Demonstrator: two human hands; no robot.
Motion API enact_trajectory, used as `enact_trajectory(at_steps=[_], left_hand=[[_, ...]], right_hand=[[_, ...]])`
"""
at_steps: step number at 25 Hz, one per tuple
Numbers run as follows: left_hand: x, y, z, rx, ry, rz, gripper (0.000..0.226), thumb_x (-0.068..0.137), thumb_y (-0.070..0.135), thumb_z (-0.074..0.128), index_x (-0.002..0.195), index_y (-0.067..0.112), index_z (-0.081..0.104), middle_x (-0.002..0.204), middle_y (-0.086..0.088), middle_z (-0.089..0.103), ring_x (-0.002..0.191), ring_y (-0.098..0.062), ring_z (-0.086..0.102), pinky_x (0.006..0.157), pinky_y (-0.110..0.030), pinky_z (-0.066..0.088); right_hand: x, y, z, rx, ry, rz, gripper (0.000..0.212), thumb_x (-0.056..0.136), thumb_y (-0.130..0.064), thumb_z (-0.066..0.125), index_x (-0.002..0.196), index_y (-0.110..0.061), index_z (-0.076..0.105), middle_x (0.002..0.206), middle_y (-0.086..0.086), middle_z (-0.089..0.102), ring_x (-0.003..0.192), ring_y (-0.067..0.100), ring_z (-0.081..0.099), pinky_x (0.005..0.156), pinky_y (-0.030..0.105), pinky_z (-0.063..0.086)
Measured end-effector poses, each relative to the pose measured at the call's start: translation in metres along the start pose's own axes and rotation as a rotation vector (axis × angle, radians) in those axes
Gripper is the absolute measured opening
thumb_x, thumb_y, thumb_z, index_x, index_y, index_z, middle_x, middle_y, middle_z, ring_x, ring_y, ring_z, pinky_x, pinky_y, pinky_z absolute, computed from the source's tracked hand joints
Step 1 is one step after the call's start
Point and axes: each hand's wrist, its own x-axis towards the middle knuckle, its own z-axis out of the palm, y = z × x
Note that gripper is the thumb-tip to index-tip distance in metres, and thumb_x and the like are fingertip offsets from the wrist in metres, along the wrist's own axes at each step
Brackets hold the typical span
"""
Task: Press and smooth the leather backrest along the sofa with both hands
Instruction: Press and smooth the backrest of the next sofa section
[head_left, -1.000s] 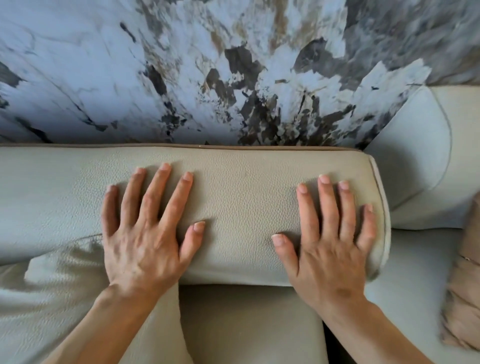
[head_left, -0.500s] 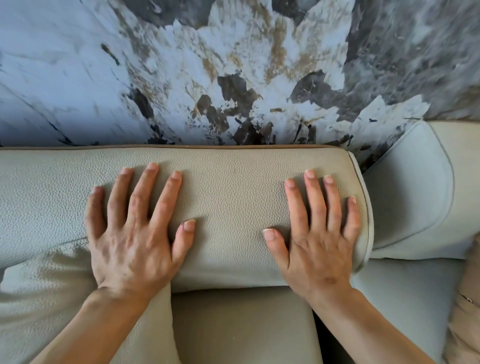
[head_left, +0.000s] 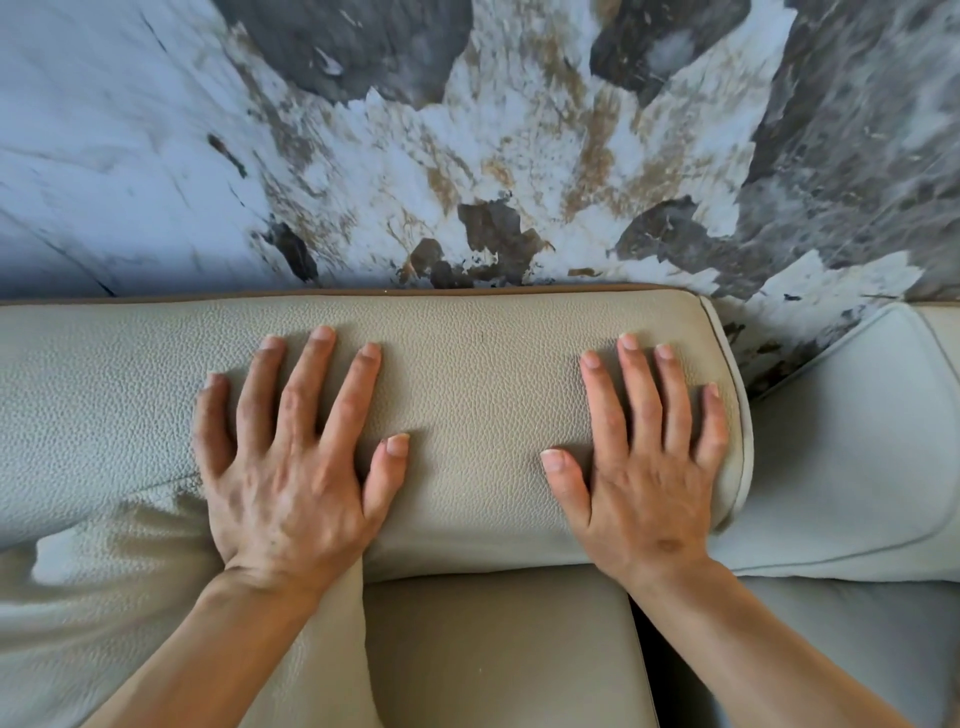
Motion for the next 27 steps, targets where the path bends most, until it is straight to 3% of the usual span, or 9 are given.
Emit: enact_trajectory(at_steps=[3, 7, 12, 15, 20, 27], left_hand=[[-0.001, -0.003, -0.003, 0.009, -0.045, -0.005, 0.061, 0.096, 0.057, 0.027, 0.146, 0.026, 0.041, 0.15, -0.009, 0.044, 0.139, -0.037, 0.037, 0.113, -0.058, 0.021], [0.005, 0.004, -0.024, -0.003, -0.268, -0.024, 0.066, 0.095, 0.06, 0.02, 0.151, 0.026, 0.031, 0.156, -0.009, 0.033, 0.145, -0.035, 0.024, 0.118, -0.058, 0.013], [-0.002, 0.006, -0.071, -0.089, -0.508, -0.07, 0.071, 0.093, 0.064, 0.004, 0.156, 0.033, 0.011, 0.166, -0.001, 0.0, 0.152, -0.024, -0.007, 0.122, -0.049, -0.006], [-0.025, 0.009, -0.117, -0.065, -0.452, -0.081, 0.068, 0.094, 0.06, 0.005, 0.154, 0.03, 0.015, 0.166, -0.001, 0.003, 0.152, -0.024, -0.006, 0.121, -0.051, -0.009], [-0.064, 0.015, -0.211, -0.102, -0.307, -0.033, 0.062, 0.096, 0.053, 0.021, 0.148, 0.023, 0.036, 0.162, -0.004, 0.026, 0.152, -0.027, 0.011, 0.121, -0.055, 0.0], [-0.115, 0.012, -0.405, -0.09, -0.334, -0.143, 0.066, 0.095, 0.055, 0.023, 0.15, 0.022, 0.036, 0.162, -0.005, 0.025, 0.152, -0.027, 0.009, 0.121, -0.053, -0.002]], right_hand=[[0.001, -0.002, 0.001, 0.018, -0.018, -0.004, 0.07, 0.094, -0.061, 0.019, 0.151, -0.02, 0.023, 0.156, 0.013, 0.031, 0.144, 0.034, 0.02, 0.114, 0.06, 0.012], [0.003, -0.003, -0.006, 0.038, -0.158, -0.001, 0.071, 0.092, -0.062, 0.02, 0.152, -0.022, 0.013, 0.16, 0.01, 0.021, 0.146, 0.03, 0.009, 0.114, 0.057, 0.002], [0.008, 0.005, -0.045, 0.099, -0.401, 0.001, 0.074, 0.087, -0.068, 0.007, 0.152, -0.033, -0.002, 0.163, -0.003, -0.003, 0.147, 0.02, -0.008, 0.117, 0.052, -0.003], [-0.007, -0.003, -0.087, 0.141, -0.374, -0.013, 0.073, 0.088, -0.065, 0.006, 0.153, -0.032, 0.001, 0.164, -0.002, -0.002, 0.148, 0.021, -0.005, 0.116, 0.051, -0.004], [-0.055, -0.021, -0.177, 0.192, -0.251, -0.023, 0.069, 0.093, -0.058, 0.02, 0.153, -0.023, 0.02, 0.162, 0.007, 0.017, 0.147, 0.031, 0.015, 0.115, 0.056, 0.011], [-0.101, -0.052, -0.368, 0.252, -0.161, 0.015, 0.071, 0.092, -0.055, 0.03, 0.151, -0.014, 0.027, 0.159, 0.012, 0.023, 0.146, 0.032, 0.02, 0.115, 0.059, 0.016]])
